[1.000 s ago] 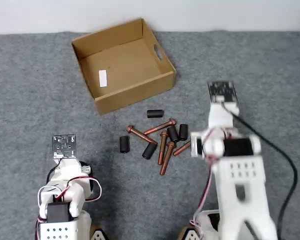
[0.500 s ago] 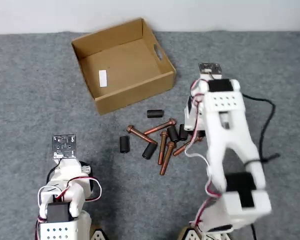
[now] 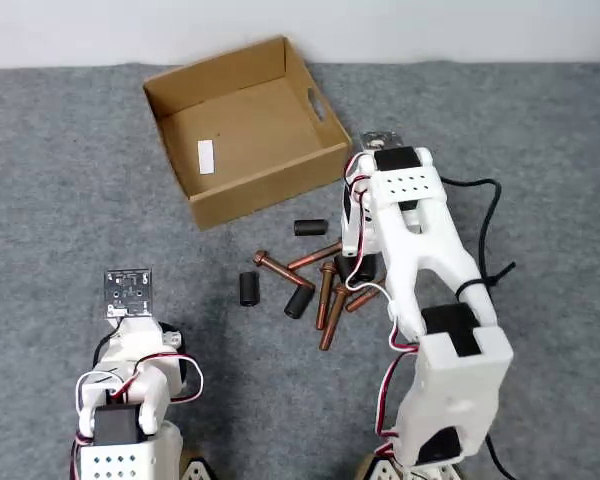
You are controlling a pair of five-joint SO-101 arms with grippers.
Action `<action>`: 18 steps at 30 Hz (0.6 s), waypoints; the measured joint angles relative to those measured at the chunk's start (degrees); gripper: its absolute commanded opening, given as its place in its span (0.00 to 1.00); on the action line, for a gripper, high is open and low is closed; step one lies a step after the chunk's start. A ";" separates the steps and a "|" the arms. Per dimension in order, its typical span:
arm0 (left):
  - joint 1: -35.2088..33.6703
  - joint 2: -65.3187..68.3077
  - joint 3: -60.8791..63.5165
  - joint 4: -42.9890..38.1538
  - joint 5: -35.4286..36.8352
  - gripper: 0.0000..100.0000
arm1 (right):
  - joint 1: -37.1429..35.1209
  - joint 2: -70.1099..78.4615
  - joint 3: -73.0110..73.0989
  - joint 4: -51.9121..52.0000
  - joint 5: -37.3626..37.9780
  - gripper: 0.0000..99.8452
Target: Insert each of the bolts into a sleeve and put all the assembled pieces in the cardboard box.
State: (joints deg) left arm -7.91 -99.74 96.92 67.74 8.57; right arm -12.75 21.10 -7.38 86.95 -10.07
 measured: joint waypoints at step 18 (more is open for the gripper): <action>0.00 0.00 0.00 0.00 0.00 0.01 | 0.35 9.58 -0.62 -9.85 0.00 0.00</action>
State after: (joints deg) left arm -7.91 -99.74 96.92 67.74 8.57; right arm -12.40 30.68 -8.00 77.10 -10.07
